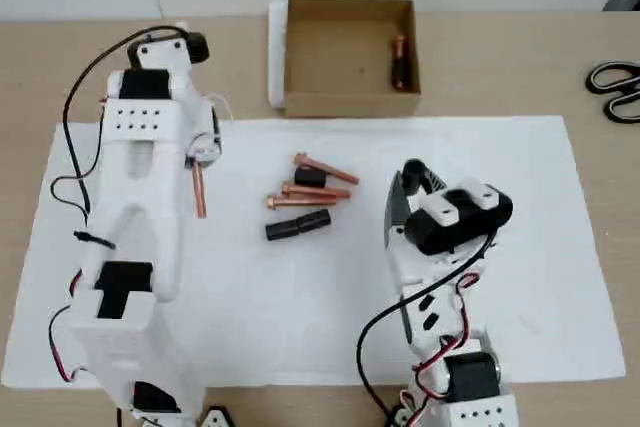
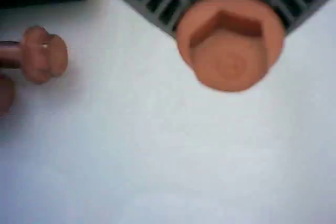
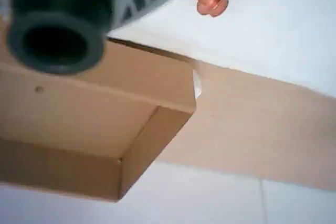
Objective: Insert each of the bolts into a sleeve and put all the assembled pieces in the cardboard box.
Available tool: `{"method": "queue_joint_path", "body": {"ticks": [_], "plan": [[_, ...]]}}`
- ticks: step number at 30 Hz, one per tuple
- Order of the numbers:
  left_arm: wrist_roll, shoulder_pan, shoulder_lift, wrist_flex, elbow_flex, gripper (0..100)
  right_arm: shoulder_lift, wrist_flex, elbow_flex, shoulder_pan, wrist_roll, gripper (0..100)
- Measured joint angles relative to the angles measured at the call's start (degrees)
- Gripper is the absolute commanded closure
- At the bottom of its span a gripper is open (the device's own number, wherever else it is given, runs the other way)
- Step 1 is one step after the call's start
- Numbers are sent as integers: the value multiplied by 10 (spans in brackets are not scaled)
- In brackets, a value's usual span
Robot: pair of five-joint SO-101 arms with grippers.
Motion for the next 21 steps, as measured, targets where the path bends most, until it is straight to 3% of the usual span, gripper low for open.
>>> {"method": "queue_joint_path", "body": {"ticks": [4,13,21], "plan": [[1,0,0,40,-106,994,-2,-38,28,-22,1,994],[1,5,0,47,-303,994,-4,-45,29,-113,1,995],[4,98,-29,47,-364,994,-4,-45,29,-117,1,995]]}}
